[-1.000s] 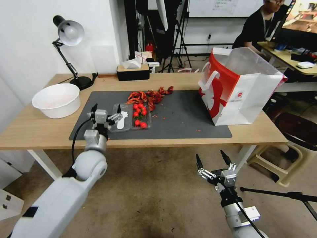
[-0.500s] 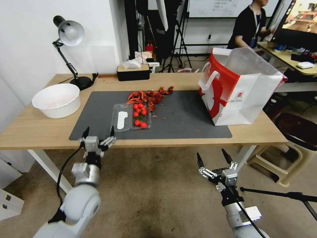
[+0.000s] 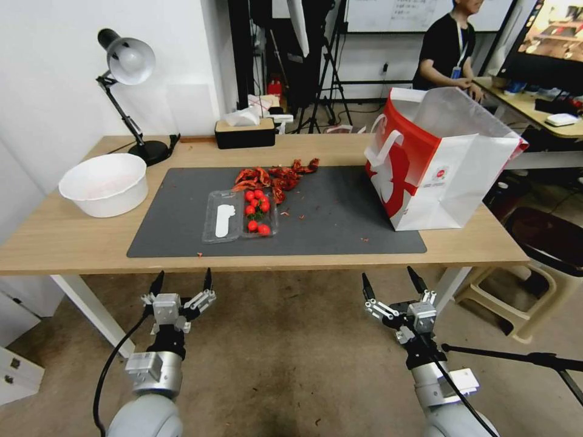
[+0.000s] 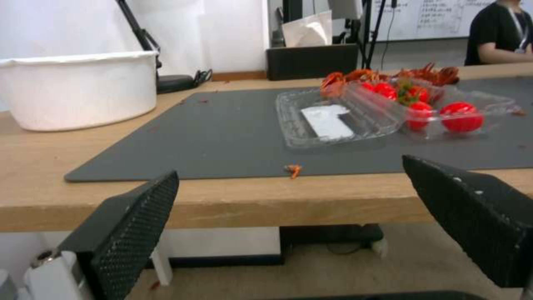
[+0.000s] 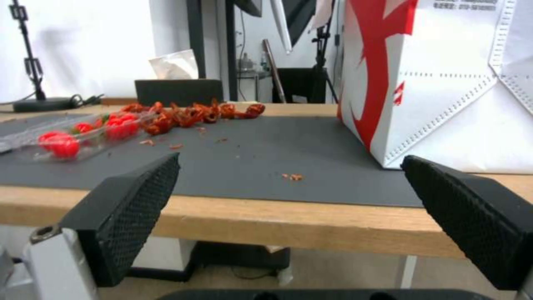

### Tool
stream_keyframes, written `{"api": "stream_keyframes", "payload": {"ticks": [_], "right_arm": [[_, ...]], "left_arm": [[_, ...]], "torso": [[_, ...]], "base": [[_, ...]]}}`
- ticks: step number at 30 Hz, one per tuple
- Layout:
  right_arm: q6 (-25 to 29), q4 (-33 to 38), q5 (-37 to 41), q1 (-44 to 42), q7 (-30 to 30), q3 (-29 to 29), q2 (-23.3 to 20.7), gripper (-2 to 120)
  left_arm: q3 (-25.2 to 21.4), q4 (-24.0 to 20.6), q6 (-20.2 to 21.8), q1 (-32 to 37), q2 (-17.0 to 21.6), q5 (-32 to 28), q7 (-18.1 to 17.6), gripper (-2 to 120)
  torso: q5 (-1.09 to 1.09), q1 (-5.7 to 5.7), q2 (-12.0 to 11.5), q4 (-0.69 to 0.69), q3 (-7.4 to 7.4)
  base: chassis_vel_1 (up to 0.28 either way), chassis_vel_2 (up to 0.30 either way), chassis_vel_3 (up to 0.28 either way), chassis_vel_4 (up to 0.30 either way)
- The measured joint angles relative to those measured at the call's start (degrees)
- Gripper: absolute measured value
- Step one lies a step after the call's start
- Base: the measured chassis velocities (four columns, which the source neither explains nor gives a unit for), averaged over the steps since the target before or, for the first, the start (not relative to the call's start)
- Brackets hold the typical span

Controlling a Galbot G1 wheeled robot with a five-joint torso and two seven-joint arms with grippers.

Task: Pick up the trash from the table and place it into the takeout bag.

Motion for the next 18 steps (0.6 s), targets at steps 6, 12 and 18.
{"api": "stream_keyframes", "payload": {"ticks": [6,12,18], "right_arm": [[-0.3,-0.3,1.3,0.4,0.0,0.0,0.0,100],[-0.4,-0.3,1.5,0.5,0.0,0.1,0.0,100],[-0.4,-0.3,1.5,0.4,-0.1,0.1,0.0,100]], "left_arm": [[0.0,0.8,-1.5,0.2,-1.4,0.4,0.5,100],[0.0,0.9,-1.8,0.1,-1.6,0.5,0.5,100],[0.1,1.0,-1.8,0.0,-1.6,0.5,0.4,100]], "torso": [[-0.01,0.0,0.0,0.01,0.0],[0.0,0.01,0.0,0.0,0.0],[-0.01,0.0,0.0,0.0,0.0]], "base": [[0.0,0.0,0.0,0.0],[0.0,0.0,0.0,0.0],[0.0,0.0,0.0,0.0]]}}
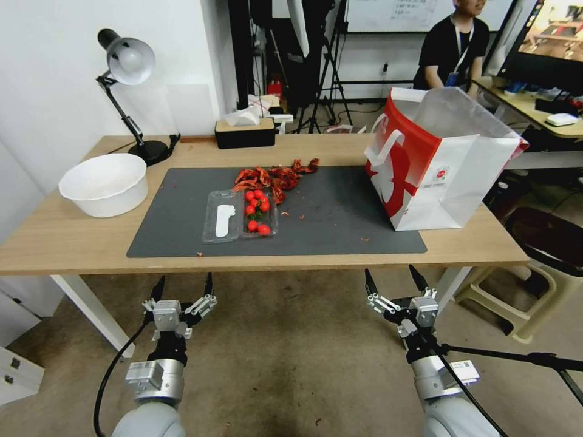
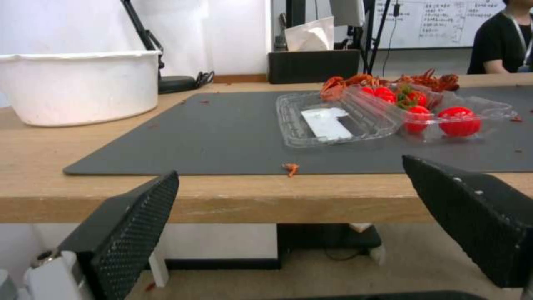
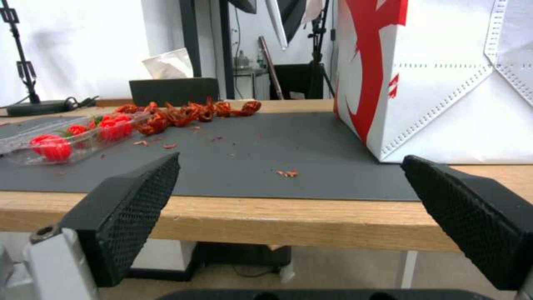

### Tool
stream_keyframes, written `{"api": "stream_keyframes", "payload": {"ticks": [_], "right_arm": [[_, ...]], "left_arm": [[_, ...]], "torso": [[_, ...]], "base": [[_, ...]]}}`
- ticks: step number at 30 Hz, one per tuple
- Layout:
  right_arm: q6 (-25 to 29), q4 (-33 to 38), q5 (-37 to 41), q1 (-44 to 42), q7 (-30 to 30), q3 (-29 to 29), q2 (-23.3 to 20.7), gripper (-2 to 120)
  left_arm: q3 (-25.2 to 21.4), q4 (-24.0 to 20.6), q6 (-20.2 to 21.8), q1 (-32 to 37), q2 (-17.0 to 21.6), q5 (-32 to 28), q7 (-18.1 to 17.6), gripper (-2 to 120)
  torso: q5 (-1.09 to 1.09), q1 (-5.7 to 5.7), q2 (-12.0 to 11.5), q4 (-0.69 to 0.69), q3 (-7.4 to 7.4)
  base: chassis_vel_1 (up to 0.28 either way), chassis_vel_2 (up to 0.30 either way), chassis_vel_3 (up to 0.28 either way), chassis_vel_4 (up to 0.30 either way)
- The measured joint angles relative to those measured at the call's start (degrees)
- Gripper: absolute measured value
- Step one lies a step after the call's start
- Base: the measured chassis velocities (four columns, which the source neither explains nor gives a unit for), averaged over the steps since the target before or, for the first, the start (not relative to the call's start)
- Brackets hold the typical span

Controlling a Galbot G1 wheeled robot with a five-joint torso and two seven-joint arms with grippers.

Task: Pick up the trash from the table and place it into the takeout bag.

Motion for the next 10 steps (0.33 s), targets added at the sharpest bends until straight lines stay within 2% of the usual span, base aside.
{"api": "stream_keyframes", "payload": {"ticks": [10], "right_arm": [[0.0,0.0,0.0,0.0,0.0,0.0,0.0,100]], "left_arm": [[0.0,0.0,0.0,-0.1,0.0,0.0,-0.1,100]], "torso": [[0.0,0.0,0.0,0.0,0.0]], "base": [[0.0,0.0,0.0,0.0]]}}
